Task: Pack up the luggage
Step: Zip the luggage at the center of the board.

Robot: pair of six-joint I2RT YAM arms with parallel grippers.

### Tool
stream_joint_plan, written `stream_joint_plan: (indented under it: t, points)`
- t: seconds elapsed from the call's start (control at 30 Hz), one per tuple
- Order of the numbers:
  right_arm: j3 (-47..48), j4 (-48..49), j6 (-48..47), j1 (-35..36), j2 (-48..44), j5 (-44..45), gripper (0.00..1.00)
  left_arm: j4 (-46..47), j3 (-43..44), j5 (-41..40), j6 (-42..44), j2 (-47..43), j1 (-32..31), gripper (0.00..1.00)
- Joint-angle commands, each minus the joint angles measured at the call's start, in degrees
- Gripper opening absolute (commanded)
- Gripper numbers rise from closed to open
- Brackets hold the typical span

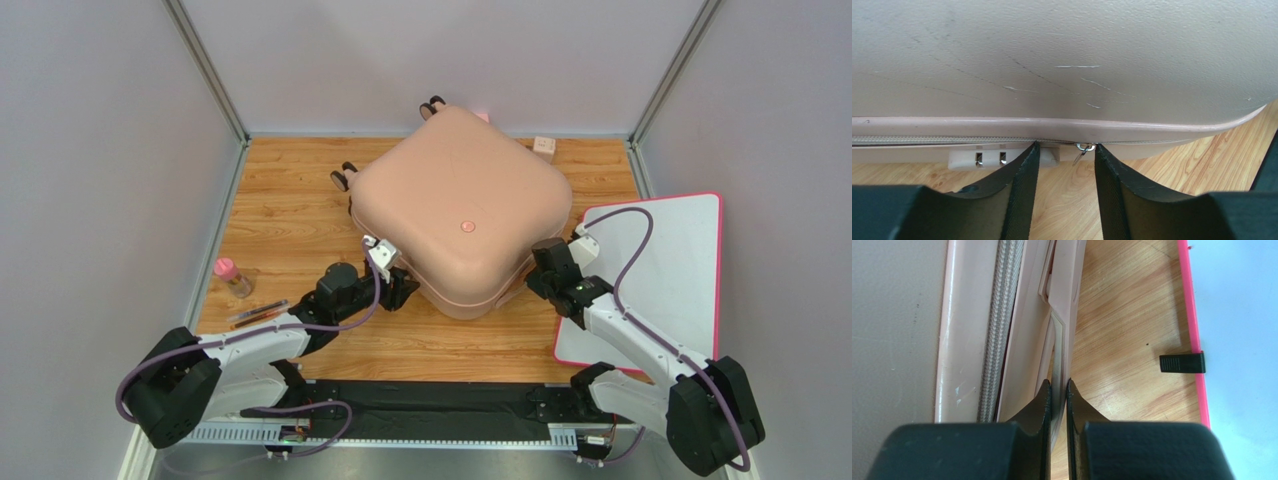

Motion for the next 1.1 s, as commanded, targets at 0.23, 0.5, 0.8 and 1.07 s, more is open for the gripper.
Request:
stream_joint_plan:
  t: [0.23, 0.5, 0.8, 1.07]
  points:
    - [-1.01, 0.35, -2.13, -0.14, -1.95, 0.3, 0.0, 2.22, 2.79, -4.73, -0.04, 3.05, -1.03, 0.0]
    - [-1.53, -1.23, -1.08, -0.13, -2.21, 2.5, 0.0, -2.24, 1.29, -13.78, -1.62, -2.48, -1.03, 0.0]
    - [-2.15, -2.46, -0.9, -0.14, -3.8, 3.55, 0.0, -7.27, 1.91, -20.64, -2.06, -7.06, 0.29, 0.0]
    - [-2.68, -3.25, -0.64, -0.13, -4.59, 4.7, 0.0, -7.44, 2.35, -19.24, -3.64, -4.25, 5.56, 0.0]
